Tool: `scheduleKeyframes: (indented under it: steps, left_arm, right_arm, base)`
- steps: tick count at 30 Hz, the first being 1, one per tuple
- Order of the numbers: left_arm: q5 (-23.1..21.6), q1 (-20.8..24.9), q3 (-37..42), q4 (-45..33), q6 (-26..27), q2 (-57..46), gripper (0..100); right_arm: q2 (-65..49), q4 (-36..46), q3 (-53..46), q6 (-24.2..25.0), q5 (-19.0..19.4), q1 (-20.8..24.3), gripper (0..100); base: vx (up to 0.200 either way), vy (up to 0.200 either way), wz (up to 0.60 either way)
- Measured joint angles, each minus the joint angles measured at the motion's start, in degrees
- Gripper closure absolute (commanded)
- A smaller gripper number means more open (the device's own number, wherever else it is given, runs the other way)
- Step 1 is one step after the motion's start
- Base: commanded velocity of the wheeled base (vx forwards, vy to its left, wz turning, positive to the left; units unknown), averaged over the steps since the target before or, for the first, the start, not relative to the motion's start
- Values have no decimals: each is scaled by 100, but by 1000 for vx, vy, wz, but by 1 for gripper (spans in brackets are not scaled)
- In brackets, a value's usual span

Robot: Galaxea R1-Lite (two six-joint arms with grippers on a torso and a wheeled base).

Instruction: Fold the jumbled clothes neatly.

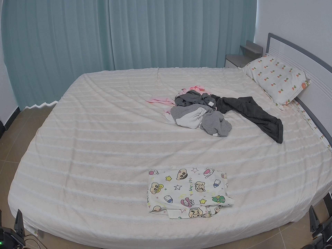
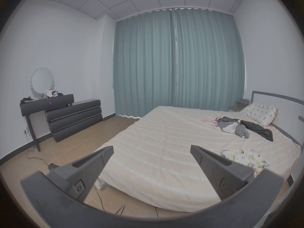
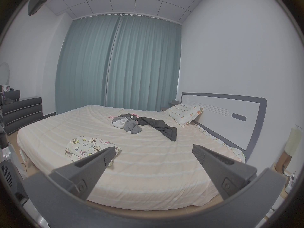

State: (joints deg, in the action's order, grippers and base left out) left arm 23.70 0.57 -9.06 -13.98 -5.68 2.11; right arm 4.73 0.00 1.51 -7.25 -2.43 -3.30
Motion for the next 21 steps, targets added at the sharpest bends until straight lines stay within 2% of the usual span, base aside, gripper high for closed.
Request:
scheduleKeyframes:
  steps: [4, 7, 9, 12, 21]
  left_arm:
    - [-173, -37, 276, 662, 78, -82, 0]
    - [-629, -46, 536, 1445, 167, -117, 0]
    - [-1015, -50, 658, 1693, 210, -127, 0]
    - [-1437, -55, 752, 1833, 256, -138, 0]
    - [-2088, -57, 802, 1852, 245, -148, 0]
  right_arm:
    - [-2, 2, 0, 96, 16, 2, 0]
    - [-2, 27, 0, 301, 95, 4, 0]
    - [-2, 40, 11, 400, 152, 6, 0]
    - [-2, 55, 13, 380, 221, 0, 0]
    - [1, 82, 27, 258, 469, -2, 0]
  base:
    - [0, 0, 0]
    - [0, 0, 0]
    - [0, 0, 0]
    - [0, 0, 0]
    - [0, 0, 0]
